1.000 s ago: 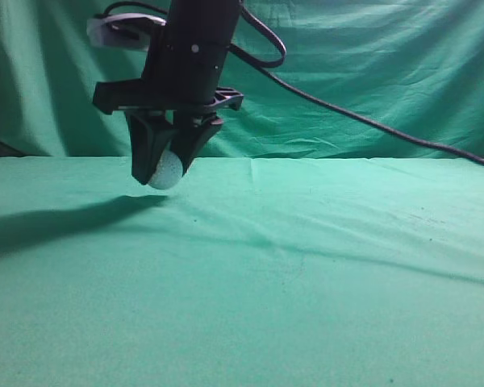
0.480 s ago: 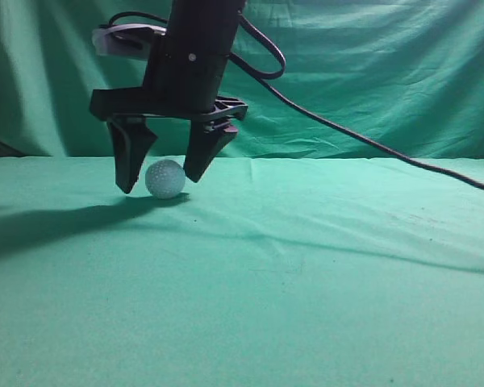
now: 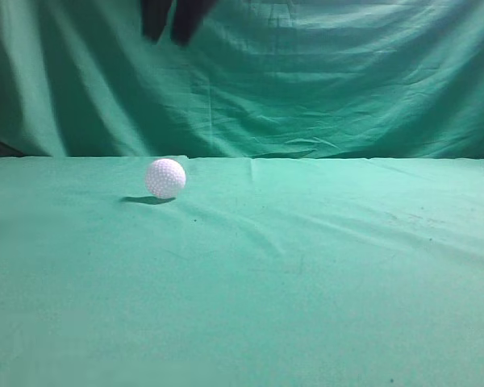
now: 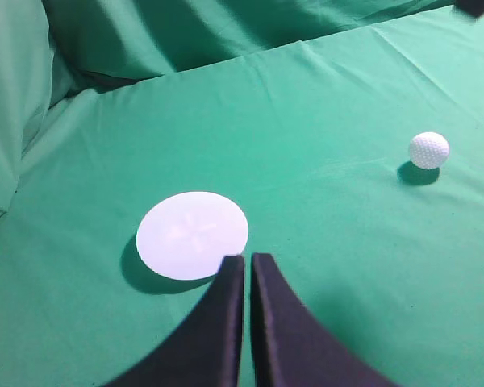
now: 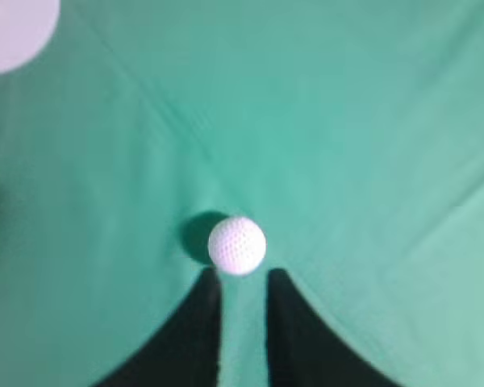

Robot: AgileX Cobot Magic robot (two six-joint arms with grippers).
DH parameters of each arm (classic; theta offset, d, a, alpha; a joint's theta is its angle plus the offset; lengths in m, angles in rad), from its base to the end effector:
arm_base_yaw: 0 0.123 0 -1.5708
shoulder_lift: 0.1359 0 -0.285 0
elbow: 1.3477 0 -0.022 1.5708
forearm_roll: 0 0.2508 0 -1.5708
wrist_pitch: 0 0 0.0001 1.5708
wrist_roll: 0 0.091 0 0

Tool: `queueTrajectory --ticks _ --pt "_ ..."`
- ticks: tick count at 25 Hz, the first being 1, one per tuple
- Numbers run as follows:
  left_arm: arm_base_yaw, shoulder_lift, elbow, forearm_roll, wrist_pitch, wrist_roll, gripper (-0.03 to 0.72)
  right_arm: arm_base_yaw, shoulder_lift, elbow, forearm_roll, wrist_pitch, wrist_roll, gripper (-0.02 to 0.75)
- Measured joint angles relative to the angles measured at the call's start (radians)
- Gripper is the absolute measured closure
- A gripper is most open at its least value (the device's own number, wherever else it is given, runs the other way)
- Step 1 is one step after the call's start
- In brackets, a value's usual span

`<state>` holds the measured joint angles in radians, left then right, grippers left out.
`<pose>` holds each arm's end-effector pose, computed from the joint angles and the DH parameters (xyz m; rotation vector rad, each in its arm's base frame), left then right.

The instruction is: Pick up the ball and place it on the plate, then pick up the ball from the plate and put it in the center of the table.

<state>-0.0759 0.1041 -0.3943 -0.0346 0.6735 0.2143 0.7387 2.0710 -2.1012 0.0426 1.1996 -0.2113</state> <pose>0.0350 -0.0046 0.2770 0.2597 1.8488 0.0568 0.3365 0.3113 0.3232 -1.2153 2.3794 0.2298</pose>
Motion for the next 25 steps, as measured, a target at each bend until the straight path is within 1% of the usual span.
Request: queueTrajectory --ticks 1,3,6,10,14,16,18,22,25 --pt "0.000 0.000 0.000 0.000 0.000 0.000 0.688 0.000 -0.029 -0.004 -0.003 0.023 0.008 0.654" --pt "0.000 0.000 0.000 -0.010 0.000 0.000 0.688 0.000 -0.103 -0.004 -0.007 0.044 0.026 0.738" --pt "0.000 0.000 0.015 -0.038 -0.010 0.000 0.688 0.000 -0.206 -0.004 -0.017 0.058 0.070 0.738" --pt "0.000 0.000 0.064 -0.079 -0.073 0.012 0.688 0.000 -0.359 0.019 -0.023 0.062 0.103 0.738" --pt "0.000 0.000 0.083 -0.157 -0.082 0.098 0.688 0.000 -0.517 0.093 -0.025 0.066 0.107 0.738" --pt "0.000 0.000 0.085 -0.203 -0.083 0.144 0.688 0.000 -0.591 0.148 -0.025 0.070 0.109 0.738" --pt "0.000 0.000 0.085 -0.223 -0.085 0.175 0.688 0.000 -0.670 0.221 -0.025 0.072 0.121 0.738" --pt "0.000 0.000 0.099 -0.234 -0.099 0.188 0.688 0.000 -0.818 0.399 -0.025 0.056 0.149 0.738" --pt "0.000 0.000 0.143 -0.236 -0.113 0.188 0.688 0.000 -0.953 0.560 -0.025 -0.017 0.158 0.738"
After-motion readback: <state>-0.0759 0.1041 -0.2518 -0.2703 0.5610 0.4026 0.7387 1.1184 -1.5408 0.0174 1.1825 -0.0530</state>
